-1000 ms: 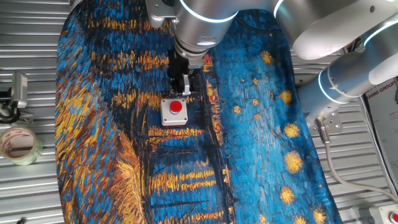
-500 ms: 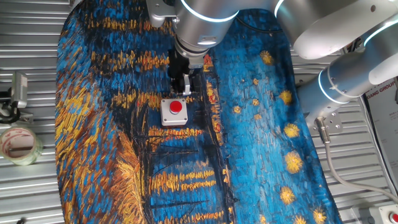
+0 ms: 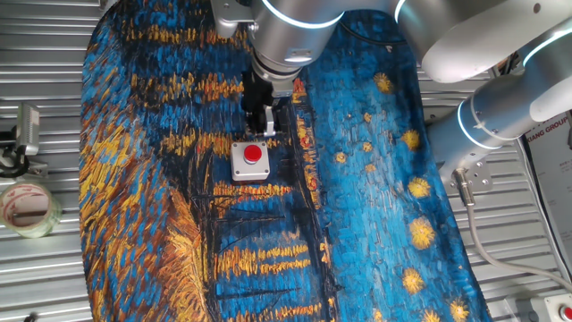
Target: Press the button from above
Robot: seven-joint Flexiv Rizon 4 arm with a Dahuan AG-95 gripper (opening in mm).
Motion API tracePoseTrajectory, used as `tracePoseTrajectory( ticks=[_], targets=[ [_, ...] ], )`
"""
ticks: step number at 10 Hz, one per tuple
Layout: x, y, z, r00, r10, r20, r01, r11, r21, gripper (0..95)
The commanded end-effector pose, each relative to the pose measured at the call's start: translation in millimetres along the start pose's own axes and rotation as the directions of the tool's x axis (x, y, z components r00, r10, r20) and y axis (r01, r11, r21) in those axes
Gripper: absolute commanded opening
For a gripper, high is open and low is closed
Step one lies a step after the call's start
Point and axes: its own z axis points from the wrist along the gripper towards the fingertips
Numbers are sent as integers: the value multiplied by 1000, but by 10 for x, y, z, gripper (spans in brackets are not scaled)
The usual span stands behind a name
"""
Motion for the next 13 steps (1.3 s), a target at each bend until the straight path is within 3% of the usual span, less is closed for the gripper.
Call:
tracePoseTrajectory(
  ticks=[1, 4, 8, 13],
  targets=[
    [-5, 7, 3, 1000, 9, -2, -9, 1000, -6, 0],
    [28, 18, -7, 999, 36, -28, -37, 999, -12, 0],
    [178, 69, -42, 998, 57, -36, -58, 998, -33, 0],
    [192, 89, -33, 997, 65, -43, -66, 997, -30, 0]
  ],
)
